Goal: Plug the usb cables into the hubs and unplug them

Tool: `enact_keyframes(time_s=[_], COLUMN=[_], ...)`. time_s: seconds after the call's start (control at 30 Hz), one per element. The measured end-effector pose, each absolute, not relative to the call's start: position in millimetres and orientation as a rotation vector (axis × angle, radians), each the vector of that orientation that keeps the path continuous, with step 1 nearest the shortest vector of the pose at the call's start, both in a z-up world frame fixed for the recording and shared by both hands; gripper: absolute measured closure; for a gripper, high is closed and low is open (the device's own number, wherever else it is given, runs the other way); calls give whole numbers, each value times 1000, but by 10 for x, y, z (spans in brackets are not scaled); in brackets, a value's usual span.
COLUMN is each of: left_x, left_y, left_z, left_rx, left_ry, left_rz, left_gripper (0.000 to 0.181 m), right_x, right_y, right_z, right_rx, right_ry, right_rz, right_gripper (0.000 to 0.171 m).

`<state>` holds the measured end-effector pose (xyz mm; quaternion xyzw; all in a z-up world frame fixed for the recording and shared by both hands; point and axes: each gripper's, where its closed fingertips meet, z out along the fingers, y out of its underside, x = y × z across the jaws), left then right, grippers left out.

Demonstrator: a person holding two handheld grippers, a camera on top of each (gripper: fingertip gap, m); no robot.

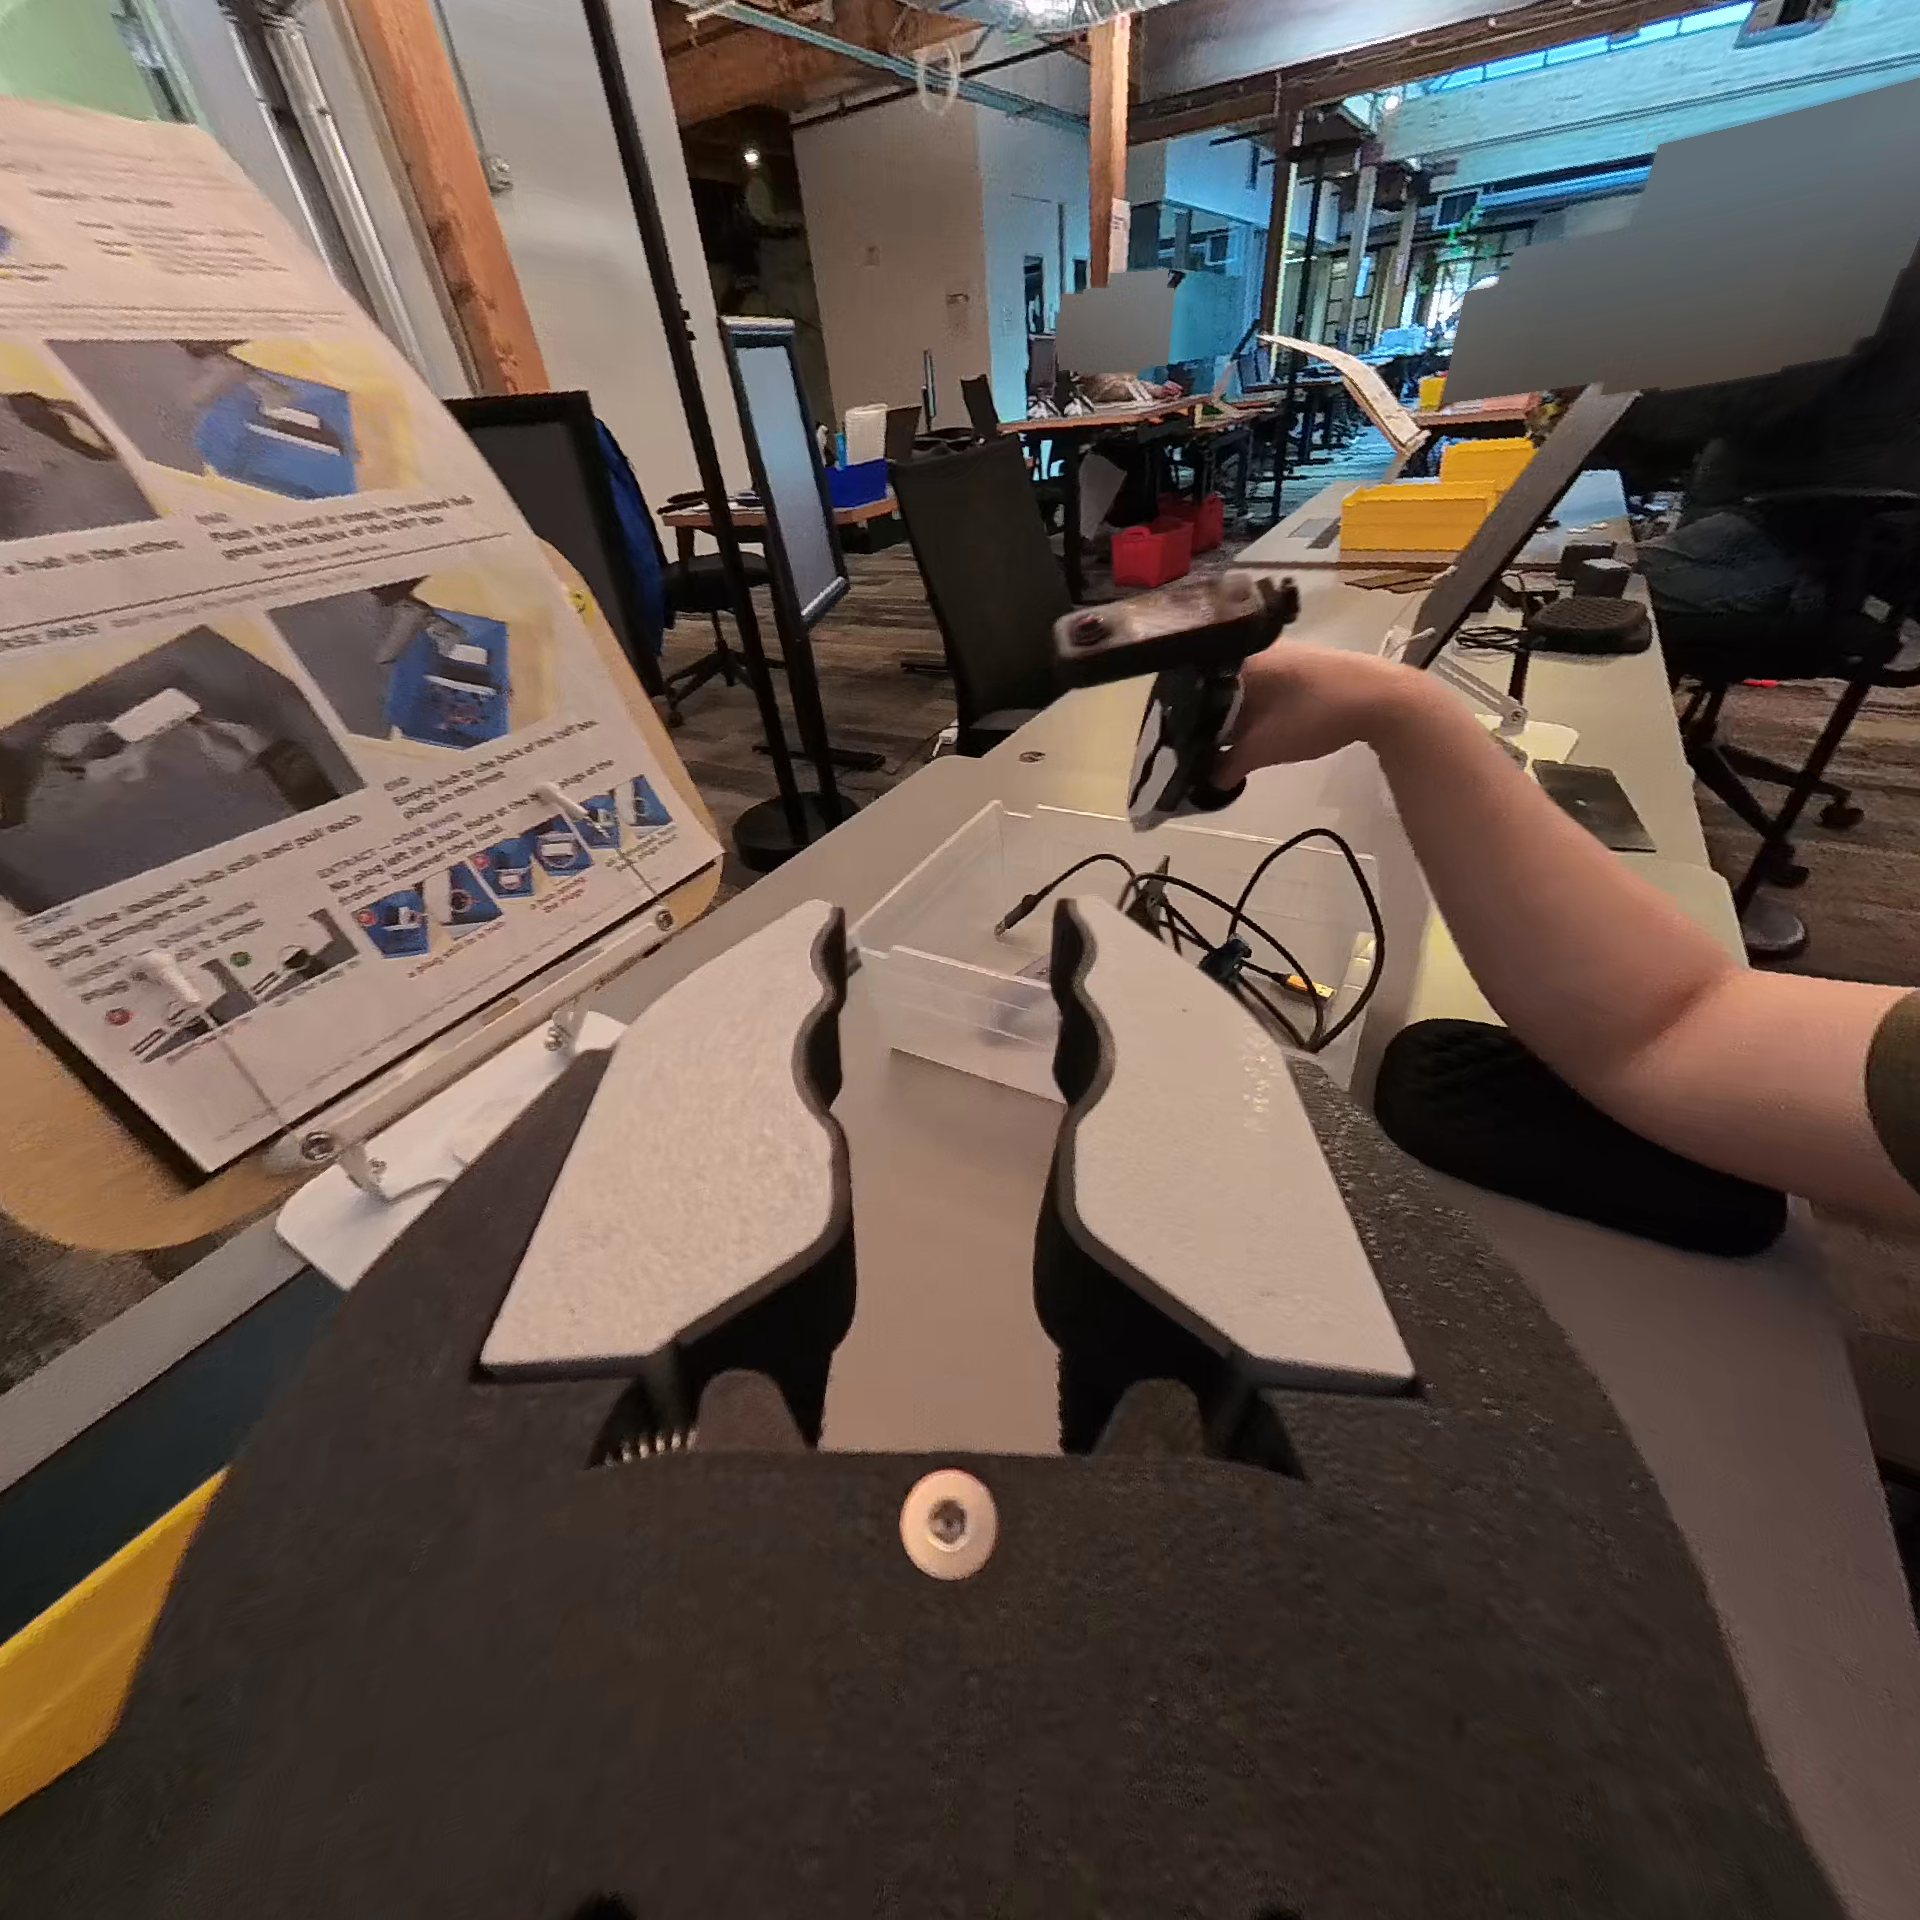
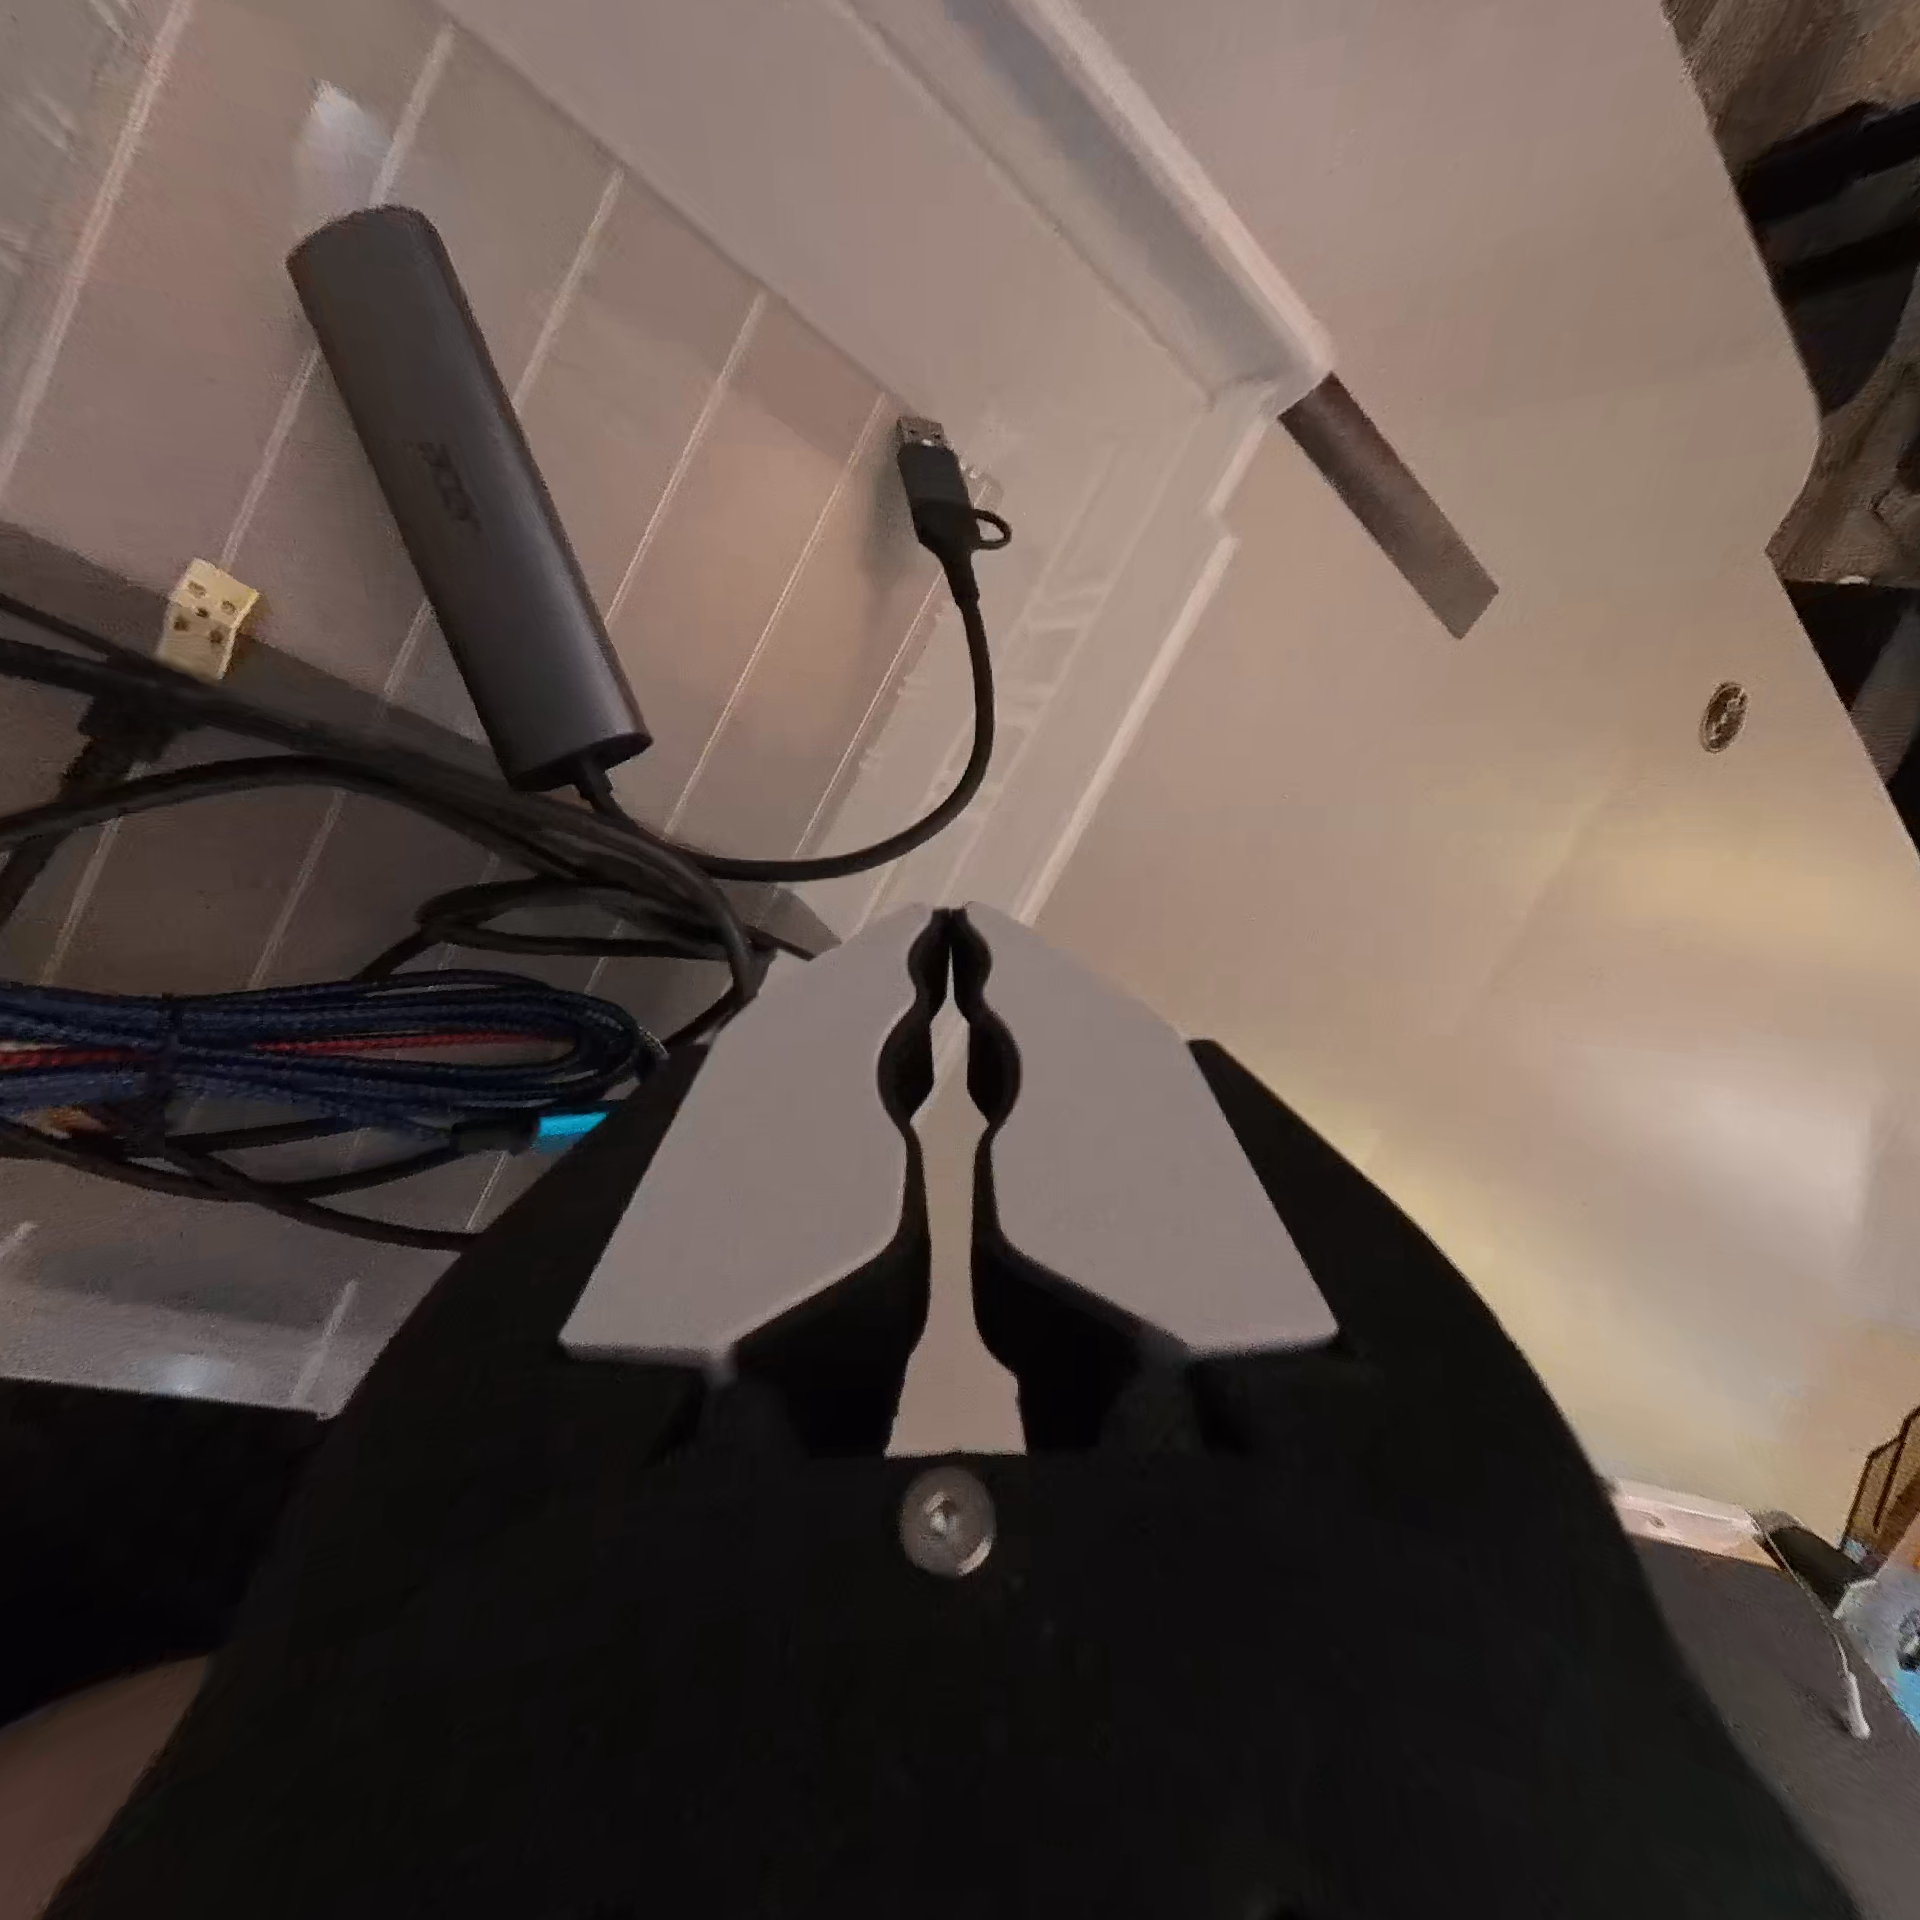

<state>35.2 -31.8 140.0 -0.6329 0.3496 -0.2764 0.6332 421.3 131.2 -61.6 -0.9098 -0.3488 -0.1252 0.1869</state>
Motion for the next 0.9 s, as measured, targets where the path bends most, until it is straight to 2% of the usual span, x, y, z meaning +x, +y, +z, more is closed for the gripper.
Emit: enact_keyframes(time_s=[0.27, 0.43, 0.53, 0.6, 0.67, 0.9], left_x=[-253, -429, -449, -458, -460, -451], left_y=[-96, -70, -57, -43, -31, 1], left_z=[1356, 1390, 1378, 1358, 1343, 1305], left_rx=[-1563, -1569, -1577, -1588, -1595, -1610], left_ry=[658, 604, 605, 607, 610, 612], left_rz=[-410, -379, -348, -322, -304, -303], left_gripper=[142, 142, 142, 142, 143, 143], right_x=[4240, 4298, 4349, 4421, 4345, 4451], right_y=[1397, 1549, 1525, 1480, 1451, 1401], right_z=[-576, -546, -662, -784, -859, -878], right_rx=[-2543, -2525, -2593, -2661, -2708, -2778], right_ry=[-875, -640, -550, -524, -473, -249], right_rz=[-329, -177, -86, -97, 24, 107], right_gripper=[170, 148, 145, 146, 162, 165])
